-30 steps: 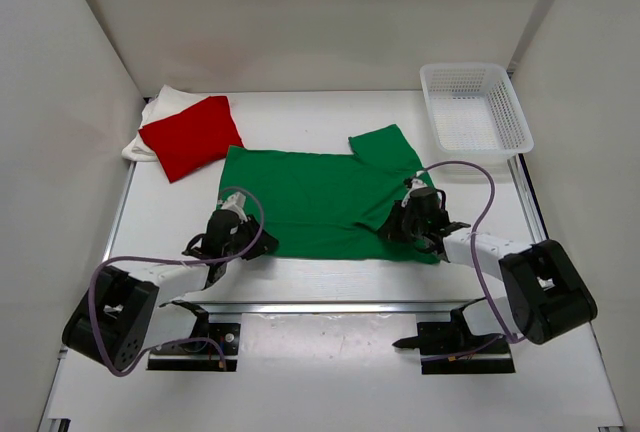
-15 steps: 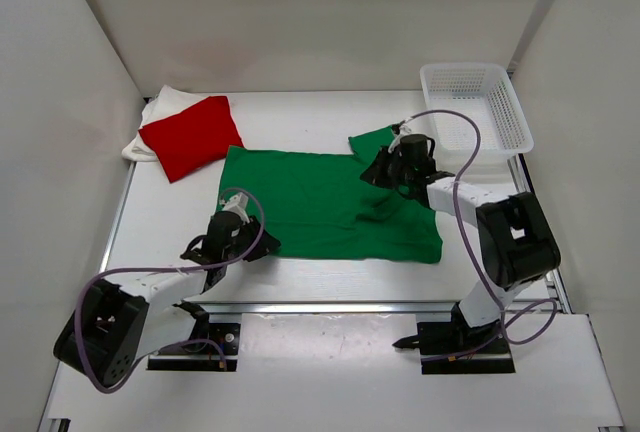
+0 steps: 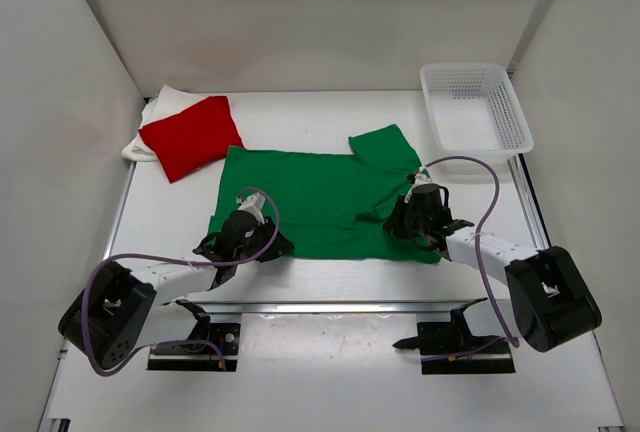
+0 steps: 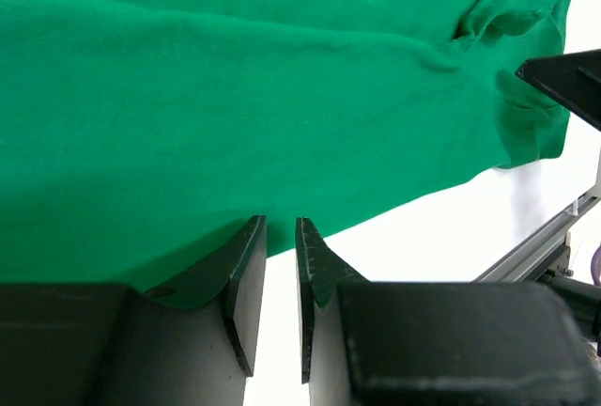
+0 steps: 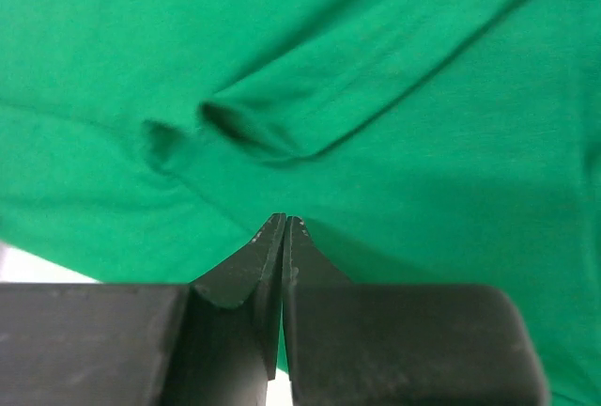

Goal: Fold and stack the t-shirts
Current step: Fold the flattened tshirt in 1/3 of the way

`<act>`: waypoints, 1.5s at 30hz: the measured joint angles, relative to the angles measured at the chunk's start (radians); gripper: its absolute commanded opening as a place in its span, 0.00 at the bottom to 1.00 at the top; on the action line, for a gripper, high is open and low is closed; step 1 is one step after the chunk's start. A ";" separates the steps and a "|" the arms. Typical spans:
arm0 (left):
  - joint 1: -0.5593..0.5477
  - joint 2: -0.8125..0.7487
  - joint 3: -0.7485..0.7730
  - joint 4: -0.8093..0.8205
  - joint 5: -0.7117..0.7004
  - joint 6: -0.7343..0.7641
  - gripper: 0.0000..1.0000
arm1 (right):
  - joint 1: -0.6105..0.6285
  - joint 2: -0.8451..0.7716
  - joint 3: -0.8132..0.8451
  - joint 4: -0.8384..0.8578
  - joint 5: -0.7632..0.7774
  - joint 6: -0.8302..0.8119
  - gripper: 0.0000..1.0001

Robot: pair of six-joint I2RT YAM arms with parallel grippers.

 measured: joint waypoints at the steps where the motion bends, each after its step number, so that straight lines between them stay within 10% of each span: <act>1: -0.003 0.006 0.002 0.004 0.000 -0.001 0.30 | -0.005 0.008 0.001 -0.002 0.000 0.000 0.00; 12: 0.005 0.031 0.008 0.020 0.002 -0.008 0.30 | -0.029 0.203 0.115 0.044 -0.033 -0.007 0.00; 21: 0.046 -0.027 -0.004 0.013 0.002 -0.002 0.30 | -0.005 0.490 0.536 0.007 -0.026 -0.037 0.00; 28: 0.033 -0.070 -0.005 0.003 -0.014 0.009 0.31 | 0.050 0.262 0.386 0.013 0.022 -0.057 0.00; 36: 0.015 -0.018 -0.005 0.019 -0.014 0.008 0.31 | 0.016 0.201 0.279 -0.008 -0.003 -0.085 0.32; 45: 0.009 -0.008 -0.006 0.035 -0.013 0.008 0.32 | 0.065 0.369 0.412 -0.060 0.002 -0.121 0.36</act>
